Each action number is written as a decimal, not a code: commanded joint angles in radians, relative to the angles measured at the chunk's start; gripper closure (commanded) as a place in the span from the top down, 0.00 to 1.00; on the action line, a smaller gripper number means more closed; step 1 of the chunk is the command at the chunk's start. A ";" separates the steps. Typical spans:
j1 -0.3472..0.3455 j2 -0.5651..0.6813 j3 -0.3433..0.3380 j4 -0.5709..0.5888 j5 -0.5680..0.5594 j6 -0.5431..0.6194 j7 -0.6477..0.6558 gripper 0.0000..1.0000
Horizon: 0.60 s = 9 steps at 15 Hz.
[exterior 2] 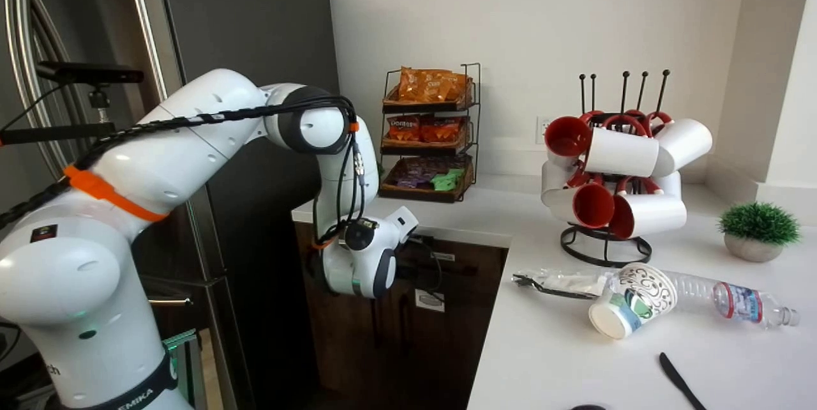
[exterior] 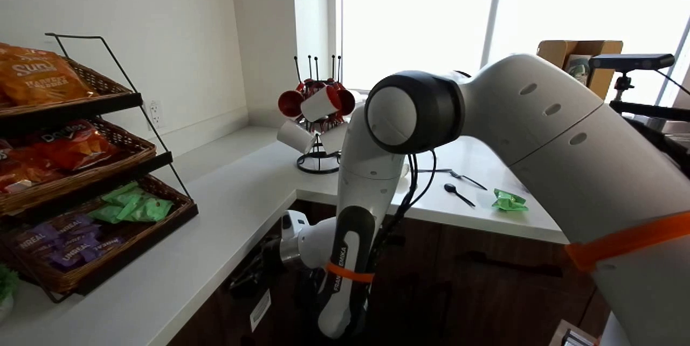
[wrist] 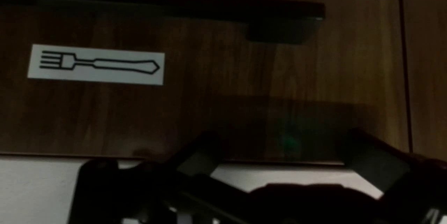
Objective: Close the second drawer from the left.
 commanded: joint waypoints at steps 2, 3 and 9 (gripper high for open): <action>-0.007 0.043 0.035 0.089 -0.043 -0.022 0.008 1.00; -0.008 0.046 0.036 0.094 -0.042 -0.020 0.010 1.00; -0.003 -0.024 0.017 0.015 -0.033 -0.092 0.014 1.00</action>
